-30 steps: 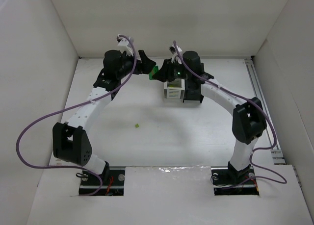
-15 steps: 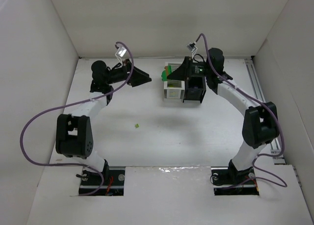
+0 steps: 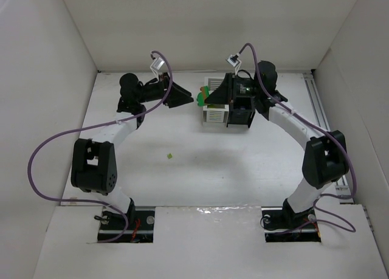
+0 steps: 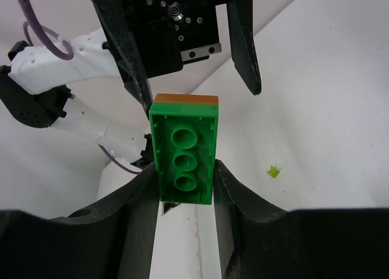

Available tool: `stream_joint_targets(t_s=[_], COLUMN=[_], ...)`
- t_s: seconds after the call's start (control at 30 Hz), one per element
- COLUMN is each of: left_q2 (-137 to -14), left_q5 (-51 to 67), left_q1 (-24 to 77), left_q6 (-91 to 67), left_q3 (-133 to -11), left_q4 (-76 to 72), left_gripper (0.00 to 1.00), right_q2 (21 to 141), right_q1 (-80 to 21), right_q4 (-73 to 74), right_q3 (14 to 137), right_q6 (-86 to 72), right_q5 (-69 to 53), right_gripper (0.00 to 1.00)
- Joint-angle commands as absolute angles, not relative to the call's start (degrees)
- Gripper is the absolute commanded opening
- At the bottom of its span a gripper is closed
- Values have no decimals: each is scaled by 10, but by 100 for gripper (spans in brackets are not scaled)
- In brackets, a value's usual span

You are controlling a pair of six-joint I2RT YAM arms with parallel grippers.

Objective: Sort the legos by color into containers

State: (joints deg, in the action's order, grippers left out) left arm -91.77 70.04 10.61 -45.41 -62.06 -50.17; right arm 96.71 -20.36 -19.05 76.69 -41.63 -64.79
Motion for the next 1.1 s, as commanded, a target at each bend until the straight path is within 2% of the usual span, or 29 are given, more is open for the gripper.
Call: stream_joint_targets(t_s=[0.0, 0.27, 0.37, 0.4, 0.43, 0.53, 0.57, 0.6, 0.7, 0.93, 1.07], left_q2=[-918, -918, -930, -930, -936, -947, -953, -953, -965, -988, -993], left_q5=[707, 728, 744, 751, 759, 766, 771, 771, 776, 776, 771], left_q1=[129, 143, 143, 143, 143, 143, 143, 143, 143, 125, 114], left_q6=[-433, -435, -464, -476, -494, -559, -570, -580, -619, -747, -763], left_q3=[-655, -663, -663, -663, -657, -652, -652, -652, -652, -628, -613], left_q4=[-526, -543, -576, -590, -635, -715, -727, -740, -789, -942, -962], left_gripper=[75, 72, 65, 61, 52, 38, 28, 23, 12, 11, 11], right_q2=[945, 961, 961, 961, 961, 961, 961, 961, 961, 927, 902], right_q1=[-219, -229, -235, -235, -235, -235, -235, -235, -223, -177, -146], right_q4=[-234, -234, -234, -234, -234, -234, -234, -234, -234, -234, -234], right_q3=[766, 795, 795, 795, 795, 795, 795, 795, 785, 759, 729], right_q6=[-417, -417, -412, -412, -412, -407, -407, -407, -407, -396, -396], right_q5=[-662, -672, -672, -672, -672, -672, -672, -667, -662, -656, -656], right_gripper=[0, 0, 0, 0, 0, 0, 0, 0, 0, 0, 0])
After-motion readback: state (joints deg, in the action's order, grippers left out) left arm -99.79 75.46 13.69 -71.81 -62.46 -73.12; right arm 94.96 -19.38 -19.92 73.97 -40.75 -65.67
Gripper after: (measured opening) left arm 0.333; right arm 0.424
